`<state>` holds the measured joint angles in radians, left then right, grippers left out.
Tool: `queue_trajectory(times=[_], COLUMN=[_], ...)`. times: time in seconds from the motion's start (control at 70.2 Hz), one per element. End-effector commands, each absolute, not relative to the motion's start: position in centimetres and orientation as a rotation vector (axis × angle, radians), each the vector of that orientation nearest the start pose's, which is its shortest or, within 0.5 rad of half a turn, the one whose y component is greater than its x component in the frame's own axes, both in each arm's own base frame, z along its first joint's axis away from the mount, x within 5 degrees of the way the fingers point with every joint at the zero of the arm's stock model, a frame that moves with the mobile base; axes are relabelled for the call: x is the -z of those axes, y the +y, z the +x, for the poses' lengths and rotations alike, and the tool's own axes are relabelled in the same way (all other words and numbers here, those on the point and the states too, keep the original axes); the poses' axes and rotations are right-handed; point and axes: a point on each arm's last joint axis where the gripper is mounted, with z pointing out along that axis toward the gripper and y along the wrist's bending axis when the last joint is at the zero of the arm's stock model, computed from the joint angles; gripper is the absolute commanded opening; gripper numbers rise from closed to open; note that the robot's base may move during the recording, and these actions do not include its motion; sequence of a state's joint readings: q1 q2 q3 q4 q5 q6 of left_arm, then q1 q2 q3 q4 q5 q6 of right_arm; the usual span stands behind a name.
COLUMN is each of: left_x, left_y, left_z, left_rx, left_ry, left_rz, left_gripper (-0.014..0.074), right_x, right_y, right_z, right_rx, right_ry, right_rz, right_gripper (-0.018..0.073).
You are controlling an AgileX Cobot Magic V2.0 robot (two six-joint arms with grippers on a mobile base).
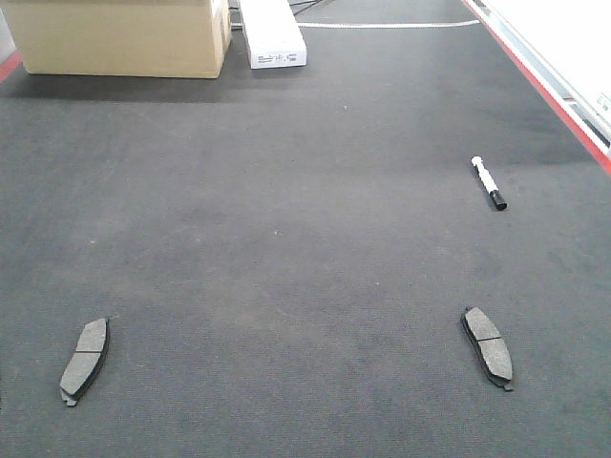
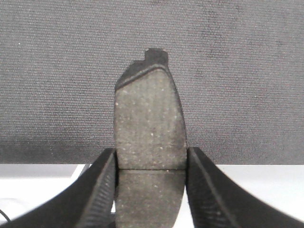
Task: Move and align brake pads A on conveyor
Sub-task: 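Stop the base at the conveyor facing the two placed brake pads, then lower the left gripper's brake pad beside the nearer placed pad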
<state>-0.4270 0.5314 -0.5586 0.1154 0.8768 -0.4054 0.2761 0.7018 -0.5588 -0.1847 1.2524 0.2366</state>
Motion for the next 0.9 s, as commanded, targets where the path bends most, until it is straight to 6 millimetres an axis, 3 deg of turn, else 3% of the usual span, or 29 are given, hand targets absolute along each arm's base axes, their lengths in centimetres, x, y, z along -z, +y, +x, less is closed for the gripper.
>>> queue_trajectory(times=[0.0,0.2,0.485,0.698,0.884], left_x=[-30.4,-30.4,-29.6,-25.4,-22.5], left_y=[-3.7,-5.7,-9.3,-11.6,-13.1], left_z=[9.5,12.5,19.8,24.6,27.1], left_rx=[0.362,0.393,0.372,0.322,0.344], left_ry=[2.225,2.293,2.395,2.585,2.698], left_rz=[0.057,0.127,0.157,0.123,0.062], left_gripper=[-0.0006,-0.0003,0.0001,0.0002,0.0002], right_x=[-26.4,-26.4,-26.4,-26.4,-26.4], right_y=[0.5,0.5,0.5,0.5,0.5], right_z=[8.6,8.6,8.6,8.6,8.6], right_rx=[0.193,0.193,0.193,0.193,0.193], right_ry=[2.828,2.828,2.828,2.828,2.828], right_rz=[-0.104,-0.104,-0.104,-0.104,-0.104], right_gripper=[0.0018,0.0018,0.0018,0.0018,0.0018])
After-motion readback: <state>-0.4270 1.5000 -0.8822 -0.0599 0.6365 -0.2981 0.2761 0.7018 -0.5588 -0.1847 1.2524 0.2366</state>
